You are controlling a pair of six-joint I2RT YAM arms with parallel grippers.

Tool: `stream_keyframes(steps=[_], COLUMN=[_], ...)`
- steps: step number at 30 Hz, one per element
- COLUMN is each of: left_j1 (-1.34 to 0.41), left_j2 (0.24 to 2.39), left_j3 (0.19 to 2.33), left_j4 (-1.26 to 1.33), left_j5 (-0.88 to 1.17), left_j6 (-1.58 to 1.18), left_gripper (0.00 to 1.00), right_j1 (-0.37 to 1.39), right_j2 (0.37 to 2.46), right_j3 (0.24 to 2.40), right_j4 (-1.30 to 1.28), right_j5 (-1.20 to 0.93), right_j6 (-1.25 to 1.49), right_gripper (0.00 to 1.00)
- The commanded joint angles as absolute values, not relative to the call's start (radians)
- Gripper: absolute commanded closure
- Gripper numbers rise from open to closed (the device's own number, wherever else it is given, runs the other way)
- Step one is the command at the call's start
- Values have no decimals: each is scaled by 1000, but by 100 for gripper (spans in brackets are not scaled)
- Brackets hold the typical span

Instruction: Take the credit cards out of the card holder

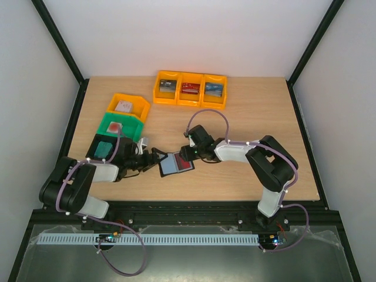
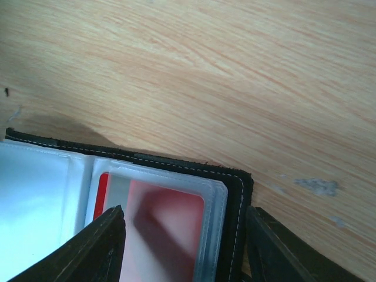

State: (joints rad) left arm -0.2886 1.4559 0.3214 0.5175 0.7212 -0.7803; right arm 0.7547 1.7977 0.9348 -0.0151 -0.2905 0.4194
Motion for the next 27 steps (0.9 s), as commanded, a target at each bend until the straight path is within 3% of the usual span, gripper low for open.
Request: stream_keyframes(steps=[1, 5, 10, 19, 27], left_j1=[-322, -356, -397, -402, -346], left_j2=[1516, 1529, 1544, 1523, 1259], left_j3=[276, 274, 286, 283, 254], left_j4=[485, 552, 615, 640, 686], left_j5=[629, 629, 646, 627, 748], left_j6=[-814, -838, -849, -869, -732], left_gripper=[8, 16, 34, 97, 98], right_j1=[761, 761, 761, 759, 702], right_j2=[1827, 1810, 1810, 1769, 1507], right_j3=[921, 900, 853, 807, 793], right_j4=[-47, -18, 49, 87, 47], right_j5=[-394, -404, -445, -456, -477], right_j6=[424, 452, 494, 508, 342], right_gripper=[45, 46, 46, 44, 26])
